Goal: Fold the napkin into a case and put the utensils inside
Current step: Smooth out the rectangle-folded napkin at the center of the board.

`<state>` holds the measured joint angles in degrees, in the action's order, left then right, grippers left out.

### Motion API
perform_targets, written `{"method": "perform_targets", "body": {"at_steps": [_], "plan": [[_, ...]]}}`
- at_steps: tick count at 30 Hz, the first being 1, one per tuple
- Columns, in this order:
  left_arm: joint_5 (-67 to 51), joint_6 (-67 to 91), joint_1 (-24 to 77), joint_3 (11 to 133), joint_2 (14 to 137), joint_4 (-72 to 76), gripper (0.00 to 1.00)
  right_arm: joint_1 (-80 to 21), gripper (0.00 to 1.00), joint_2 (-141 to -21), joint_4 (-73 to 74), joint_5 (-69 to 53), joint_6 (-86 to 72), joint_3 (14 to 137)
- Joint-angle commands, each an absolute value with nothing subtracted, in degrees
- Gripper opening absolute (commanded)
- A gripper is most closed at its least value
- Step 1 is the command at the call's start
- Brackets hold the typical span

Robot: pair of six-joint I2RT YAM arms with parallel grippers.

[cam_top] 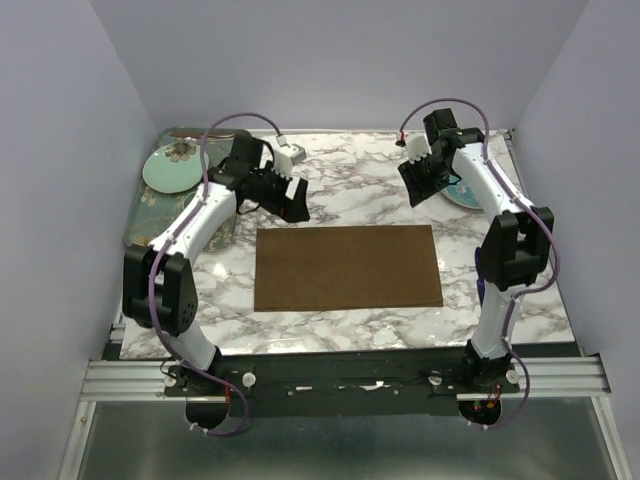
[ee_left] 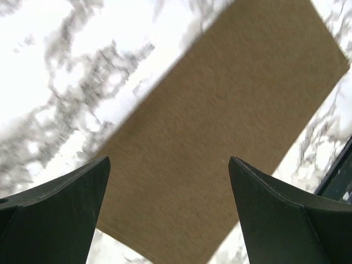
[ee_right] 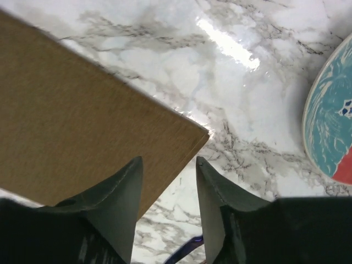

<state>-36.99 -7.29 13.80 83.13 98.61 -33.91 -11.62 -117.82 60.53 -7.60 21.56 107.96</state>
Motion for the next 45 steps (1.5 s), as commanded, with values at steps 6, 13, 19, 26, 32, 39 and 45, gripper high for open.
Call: {"method": "perform_targets", "body": {"at_steps": [6, 13, 19, 26, 32, 39, 45], "plan": [[-16.6, -10.5, 26.0, 59.7, 87.2, -33.7, 0.56, -11.3, 0.70, -104.9, 62.6, -25.0, 21.4, 90.2], [-8.5, -10.8, 28.0, 58.6, 92.0, -30.9, 0.37, -11.4, 0.60, -108.4, 57.4, -26.2, 19.1, 83.8], [-5.2, -10.5, 26.8, 63.9, 100.6, -31.6, 0.34, -11.4, 0.56, -115.9, 54.9, -21.5, 18.1, 88.0], [-4.2, -12.4, 22.7, 68.6, 102.7, -32.3, 0.38, -11.5, 0.56, -118.6, 55.4, -22.9, 16.6, 91.8], [-9.0, -11.8, 19.3, 71.9, 97.9, -33.7, 0.61, -11.3, 0.59, -110.6, 56.6, -28.3, 14.9, 89.7], [-11.2, 7.9, 16.3, 63.6, 87.5, -35.4, 0.75, -9.2, 0.65, -101.4, 58.3, -25.8, 14.5, 82.3], [-8.5, 10.0, 16.3, 55.1, 83.3, -33.1, 0.74, -7.6, 0.63, -100.1, 57.6, -26.4, 14.9, 76.4]]}}
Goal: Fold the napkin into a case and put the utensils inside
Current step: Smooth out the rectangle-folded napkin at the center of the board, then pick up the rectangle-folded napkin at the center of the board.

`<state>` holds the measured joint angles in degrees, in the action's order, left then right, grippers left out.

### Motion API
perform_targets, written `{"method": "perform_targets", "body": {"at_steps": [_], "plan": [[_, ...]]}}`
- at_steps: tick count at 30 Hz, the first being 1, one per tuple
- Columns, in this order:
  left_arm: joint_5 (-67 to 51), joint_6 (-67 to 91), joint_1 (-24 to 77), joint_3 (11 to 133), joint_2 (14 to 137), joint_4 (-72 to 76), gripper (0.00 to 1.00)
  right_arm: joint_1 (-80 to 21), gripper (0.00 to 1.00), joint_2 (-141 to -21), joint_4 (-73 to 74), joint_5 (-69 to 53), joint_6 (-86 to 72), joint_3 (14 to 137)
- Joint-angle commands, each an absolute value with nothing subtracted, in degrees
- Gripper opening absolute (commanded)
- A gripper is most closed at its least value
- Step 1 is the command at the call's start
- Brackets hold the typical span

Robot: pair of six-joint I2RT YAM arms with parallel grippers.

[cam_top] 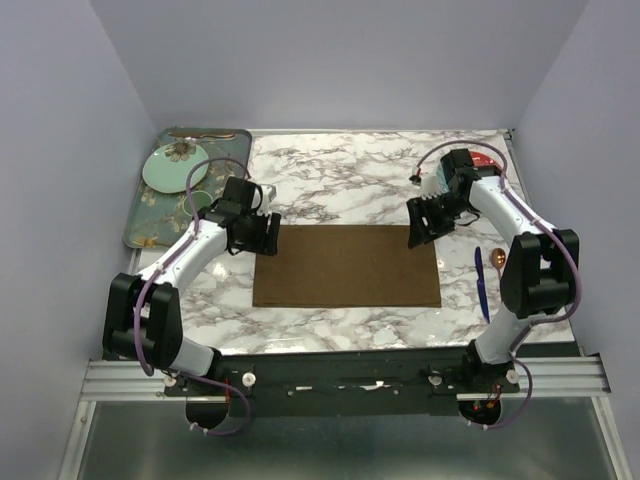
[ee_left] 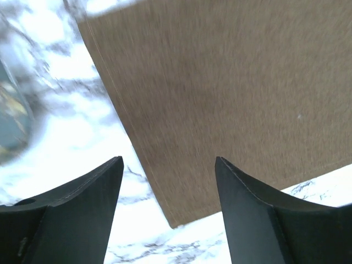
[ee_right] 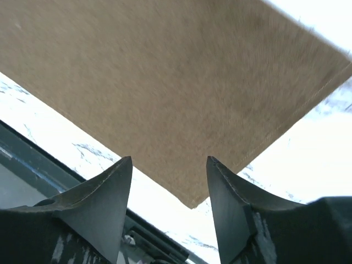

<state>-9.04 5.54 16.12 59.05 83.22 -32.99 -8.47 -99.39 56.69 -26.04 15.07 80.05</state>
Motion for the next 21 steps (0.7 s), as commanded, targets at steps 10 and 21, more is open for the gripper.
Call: {"method": "perform_targets", "body": {"at_steps": [10, 21], "plan": [[-14.2, 3.9, 21.2, 58.5, 92.0, -33.0, 0.47, -7.7, 0.55, -105.8, 52.8, -25.3, 12.9, 73.8], [-8.5, -1.1, 17.9, 67.9, 107.1, -33.6, 0.42, -7.7, 0.50, -115.1, 51.2, -18.8, 12.3, 80.1]]}}
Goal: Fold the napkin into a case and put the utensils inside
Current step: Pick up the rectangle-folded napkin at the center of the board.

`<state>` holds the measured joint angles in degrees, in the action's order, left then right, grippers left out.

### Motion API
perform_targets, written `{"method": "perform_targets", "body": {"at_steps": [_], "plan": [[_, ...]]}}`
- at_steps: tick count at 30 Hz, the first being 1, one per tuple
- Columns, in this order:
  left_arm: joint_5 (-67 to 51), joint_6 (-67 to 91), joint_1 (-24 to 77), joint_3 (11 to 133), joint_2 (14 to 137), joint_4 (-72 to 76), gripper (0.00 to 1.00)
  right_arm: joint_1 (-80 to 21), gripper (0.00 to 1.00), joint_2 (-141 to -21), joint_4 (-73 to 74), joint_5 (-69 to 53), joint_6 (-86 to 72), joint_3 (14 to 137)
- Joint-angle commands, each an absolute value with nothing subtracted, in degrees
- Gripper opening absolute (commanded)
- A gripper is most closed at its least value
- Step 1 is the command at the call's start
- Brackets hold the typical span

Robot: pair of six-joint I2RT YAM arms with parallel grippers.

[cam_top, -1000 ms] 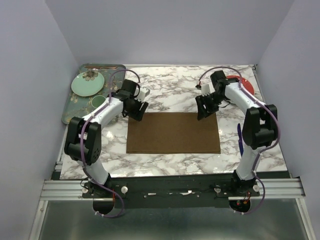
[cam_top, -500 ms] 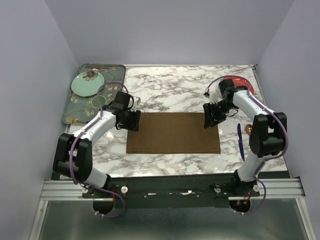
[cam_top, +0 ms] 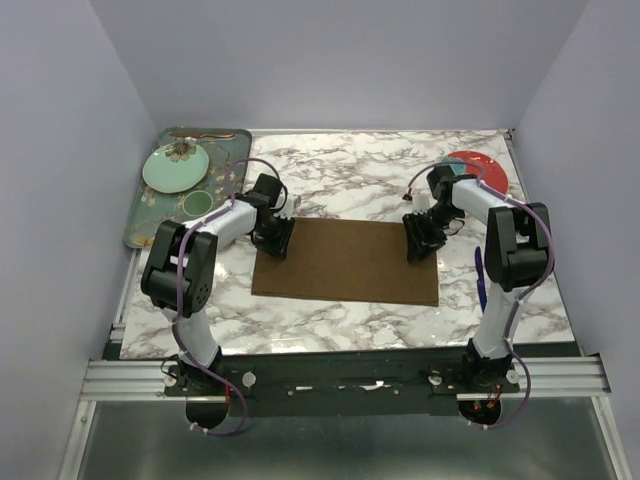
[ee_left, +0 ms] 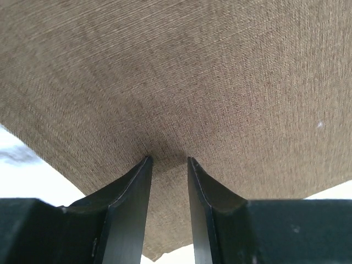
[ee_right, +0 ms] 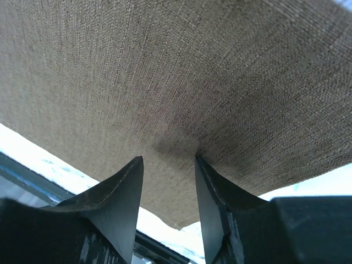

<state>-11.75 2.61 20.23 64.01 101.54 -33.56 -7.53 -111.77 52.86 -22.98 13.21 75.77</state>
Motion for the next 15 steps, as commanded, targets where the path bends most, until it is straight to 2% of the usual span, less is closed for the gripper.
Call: {"method": "perform_targets", "body": {"at_steps": [1, 5, 12, 15], "plan": [[-8.2, -1.5, 17.7, 69.9, 108.4, -33.7, 0.42, -7.6, 0.50, -115.7, 51.2, -18.4, 12.0, 80.9], [-9.6, -2.5, 16.5, 73.9, 109.1, -34.7, 0.44, -7.7, 0.50, -117.6, 52.1, -19.7, 10.5, 84.8], [-14.1, 2.4, 14.0, 74.0, 100.6, -35.5, 0.68, -7.7, 0.52, -108.2, 55.0, -29.1, 9.1, 84.6], [-11.2, 3.4, 13.0, 72.3, 98.4, -35.4, 0.72, -7.6, 0.53, -105.0, 55.4, -28.2, 8.7, 82.1]]}}
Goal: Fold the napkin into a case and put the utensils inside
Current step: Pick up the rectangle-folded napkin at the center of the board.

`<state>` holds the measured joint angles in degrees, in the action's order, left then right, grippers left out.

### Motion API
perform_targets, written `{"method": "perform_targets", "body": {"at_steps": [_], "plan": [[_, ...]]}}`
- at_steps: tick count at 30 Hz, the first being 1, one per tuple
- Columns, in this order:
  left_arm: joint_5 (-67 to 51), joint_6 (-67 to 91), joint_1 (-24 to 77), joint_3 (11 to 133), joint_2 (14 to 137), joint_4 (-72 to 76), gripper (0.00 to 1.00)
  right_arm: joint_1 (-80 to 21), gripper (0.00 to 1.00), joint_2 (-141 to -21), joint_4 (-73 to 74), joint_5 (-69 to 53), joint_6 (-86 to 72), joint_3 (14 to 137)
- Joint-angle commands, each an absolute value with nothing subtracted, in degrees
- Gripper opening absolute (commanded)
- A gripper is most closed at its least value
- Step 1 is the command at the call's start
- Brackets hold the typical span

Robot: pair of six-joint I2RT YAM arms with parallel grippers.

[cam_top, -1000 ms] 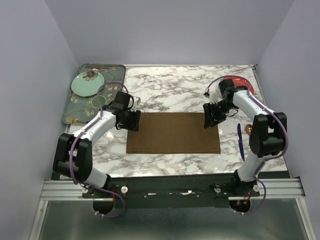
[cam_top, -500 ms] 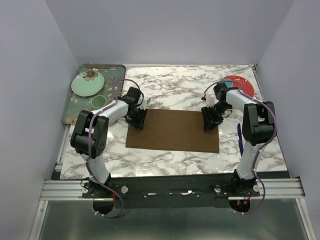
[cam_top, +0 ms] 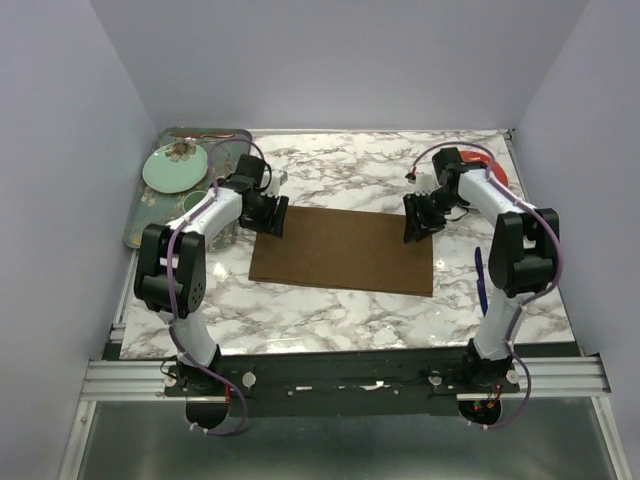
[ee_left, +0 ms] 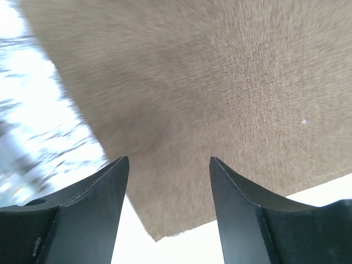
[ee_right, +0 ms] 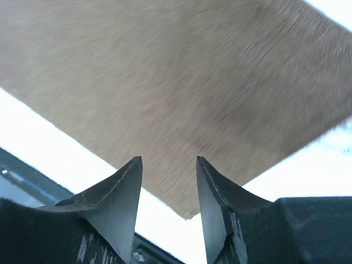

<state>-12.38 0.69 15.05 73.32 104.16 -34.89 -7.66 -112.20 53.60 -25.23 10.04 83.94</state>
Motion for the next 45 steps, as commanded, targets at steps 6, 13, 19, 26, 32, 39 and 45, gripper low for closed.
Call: {"method": "perform_targets", "body": {"at_steps": [6, 13, 19, 26, 32, 39, 45], "plan": [[-6.9, 3.5, 12.5, 70.2, 99.8, -35.1, 0.72, -6.2, 0.53, -102.6, 56.0, -25.3, 9.3, 77.8], [-6.0, 2.9, 12.5, 69.0, 103.6, -33.9, 0.71, -2.9, 0.57, -103.4, 57.1, -23.6, 9.6, 76.8], [-4.7, 2.7, 12.5, 68.7, 107.0, -32.8, 0.67, -0.7, 0.61, -105.4, 57.7, -23.0, 9.8, 76.8], [-3.3, 1.4, 12.5, 69.1, 109.6, -32.7, 0.52, -0.4, 0.62, -105.2, 58.4, -22.3, 10.6, 77.4], [-2.6, 0.4, 12.4, 67.9, 109.9, -32.1, 0.29, -0.4, 0.62, -105.1, 58.4, -22.3, 10.9, 77.0], [-3.0, -3.2, 10.7, 68.2, 106.4, -32.7, 0.00, -0.3, 0.62, -104.7, 58.3, -23.1, 11.0, 75.9], [-11.4, -1.7, 12.1, 71.6, 100.4, -35.8, 0.00, -0.3, 0.62, -104.9, 57.8, -24.0, 10.4, 75.2]]}}
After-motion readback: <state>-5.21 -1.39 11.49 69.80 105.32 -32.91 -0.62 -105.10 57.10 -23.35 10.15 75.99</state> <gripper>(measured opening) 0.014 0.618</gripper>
